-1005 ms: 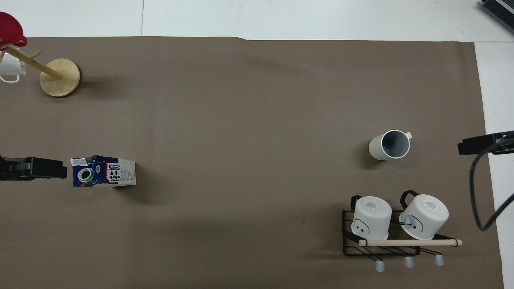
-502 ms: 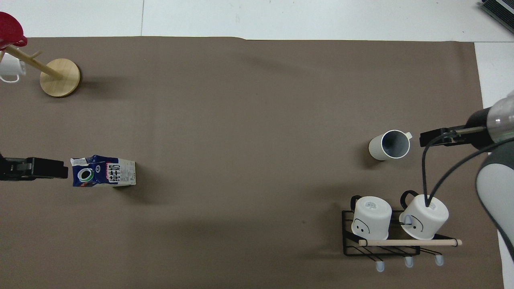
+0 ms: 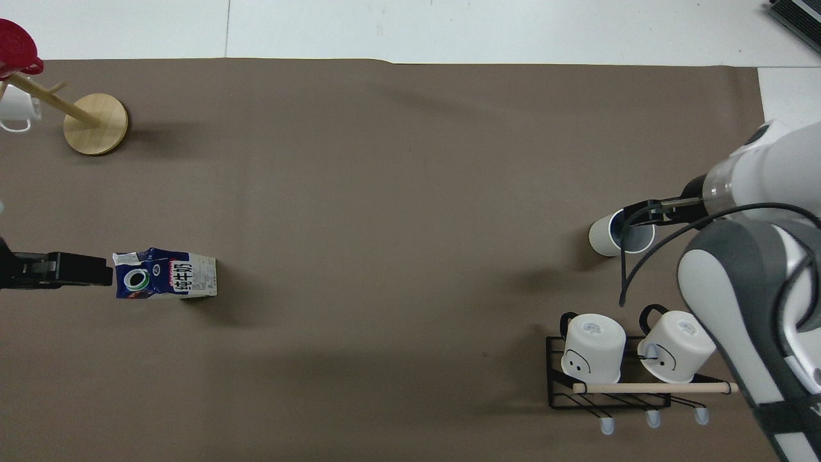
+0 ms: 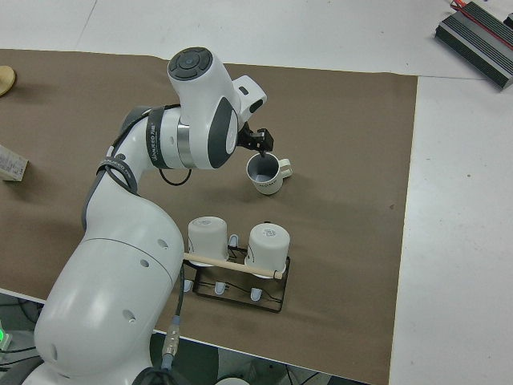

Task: Place cup and milk on table
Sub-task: 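Grasp the white mug with the right gripper while the left gripper grasps the carton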

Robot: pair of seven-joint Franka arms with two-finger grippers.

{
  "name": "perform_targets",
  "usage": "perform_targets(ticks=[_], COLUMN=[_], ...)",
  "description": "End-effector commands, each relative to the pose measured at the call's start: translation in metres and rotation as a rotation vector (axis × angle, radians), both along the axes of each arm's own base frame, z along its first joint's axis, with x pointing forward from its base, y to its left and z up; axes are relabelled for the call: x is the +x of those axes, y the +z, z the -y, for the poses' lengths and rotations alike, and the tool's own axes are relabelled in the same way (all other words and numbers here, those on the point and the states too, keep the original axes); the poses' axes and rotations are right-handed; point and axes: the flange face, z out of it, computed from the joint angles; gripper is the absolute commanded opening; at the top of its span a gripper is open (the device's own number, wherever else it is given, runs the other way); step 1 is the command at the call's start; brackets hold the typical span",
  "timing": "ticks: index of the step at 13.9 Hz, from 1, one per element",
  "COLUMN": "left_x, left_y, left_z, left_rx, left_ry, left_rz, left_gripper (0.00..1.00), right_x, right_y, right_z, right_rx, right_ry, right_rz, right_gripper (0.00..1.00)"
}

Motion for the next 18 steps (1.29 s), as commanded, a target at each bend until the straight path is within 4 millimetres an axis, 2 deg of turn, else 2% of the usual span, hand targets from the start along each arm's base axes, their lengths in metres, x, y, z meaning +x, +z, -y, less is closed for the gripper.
perform_targets(ticks=[1, 4, 10, 15, 17, 18], left_x=[-0.003, -0.015, -0.007, -0.012, -0.011, -0.01], left_y=[-0.023, -0.053, -0.091, -0.142, -0.149, -0.152], left_z=[-0.005, -0.007, -0.011, -0.015, -0.016, -0.014], left_rx=[0.0, 0.008, 0.009, 0.014, 0.014, 0.013], left_ry=[0.01, 0.015, -0.02, -0.025, -0.024, -0.027], left_rz=[0.013, 0.056, 0.117, 0.15, 0.153, 0.15], left_gripper=[1.0, 1.0, 1.0, 1.0, 1.0, 1.0], right_x=[-0.007, -0.009, -0.013, -0.014, -0.014, -0.014], right_y=[-0.026, -0.043, -0.082, -0.084, -0.084, -0.085], right_z=[0.0, 0.0, 0.001, 0.005, 0.005, 0.005], right_rx=[0.006, 0.009, 0.009, 0.008, 0.008, 0.009], right_ry=[-0.016, -0.02, -0.019, -0.02, -0.019, -0.02], right_rz=[0.02, 0.029, 0.051, 0.05, 0.05, 0.049], right_gripper=[1.0, 1.0, 1.0, 1.0, 1.0, 0.95])
